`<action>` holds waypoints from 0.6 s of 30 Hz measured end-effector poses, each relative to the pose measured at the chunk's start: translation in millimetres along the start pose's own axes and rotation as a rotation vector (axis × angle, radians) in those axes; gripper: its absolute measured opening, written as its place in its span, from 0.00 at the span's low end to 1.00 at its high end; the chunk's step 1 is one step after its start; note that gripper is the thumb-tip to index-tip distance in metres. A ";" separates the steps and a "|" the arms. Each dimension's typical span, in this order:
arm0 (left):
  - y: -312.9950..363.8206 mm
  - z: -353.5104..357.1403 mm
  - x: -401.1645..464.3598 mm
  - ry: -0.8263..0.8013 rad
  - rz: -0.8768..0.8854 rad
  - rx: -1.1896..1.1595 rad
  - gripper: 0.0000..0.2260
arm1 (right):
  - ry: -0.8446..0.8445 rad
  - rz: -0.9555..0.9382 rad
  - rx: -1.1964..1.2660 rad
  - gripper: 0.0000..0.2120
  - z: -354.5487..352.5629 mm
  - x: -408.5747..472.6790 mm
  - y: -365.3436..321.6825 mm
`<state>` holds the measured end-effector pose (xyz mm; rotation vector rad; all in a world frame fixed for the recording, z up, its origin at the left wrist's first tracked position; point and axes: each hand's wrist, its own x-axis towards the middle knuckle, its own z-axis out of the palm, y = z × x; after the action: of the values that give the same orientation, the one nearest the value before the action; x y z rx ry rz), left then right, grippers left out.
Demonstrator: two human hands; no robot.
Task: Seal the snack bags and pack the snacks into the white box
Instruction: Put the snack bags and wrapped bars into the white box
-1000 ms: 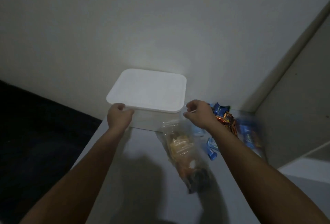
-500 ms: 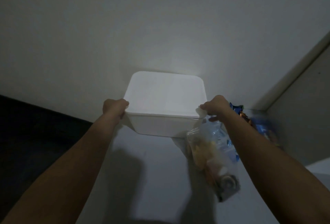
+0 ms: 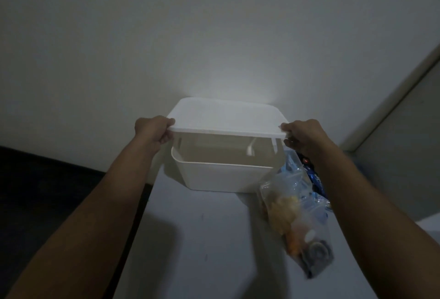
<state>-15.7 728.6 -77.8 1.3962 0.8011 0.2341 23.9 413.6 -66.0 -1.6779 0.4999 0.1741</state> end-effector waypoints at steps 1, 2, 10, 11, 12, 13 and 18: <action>3.4 -1.6 -2.7 -0.016 0.008 -0.023 0.07 | 0.001 -0.010 0.014 0.06 -0.8 -2.5 -2.9; 5.9 -2.8 -5.3 -0.033 0.014 -0.049 0.06 | -0.003 -0.024 0.028 0.08 -2.4 -5.9 -6.1; 17.5 -38.8 -1.7 -0.192 0.005 0.027 0.08 | -0.407 -0.131 -0.123 0.18 -29.6 -43.4 3.1; 18.6 -39.6 0.5 -0.163 0.033 0.084 0.11 | -0.442 -0.119 -0.152 0.20 -29.9 -43.8 6.1; 18.8 -37.0 3.4 -0.116 0.073 0.146 0.13 | -0.463 -0.111 -0.195 0.20 -28.6 -43.2 7.1; 17.4 -34.0 3.1 -0.054 0.130 0.202 0.14 | -0.464 -0.102 -0.238 0.19 -26.9 -39.4 9.3; -39.6 -80.6 -24.1 0.062 0.139 0.197 0.13 | -0.378 -0.058 -0.293 0.17 -1.5 -65.0 62.4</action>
<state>-95.2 769.5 -103.3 1.6400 0.7952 0.3137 -60.5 421.0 -96.6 -1.8846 0.1446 0.5316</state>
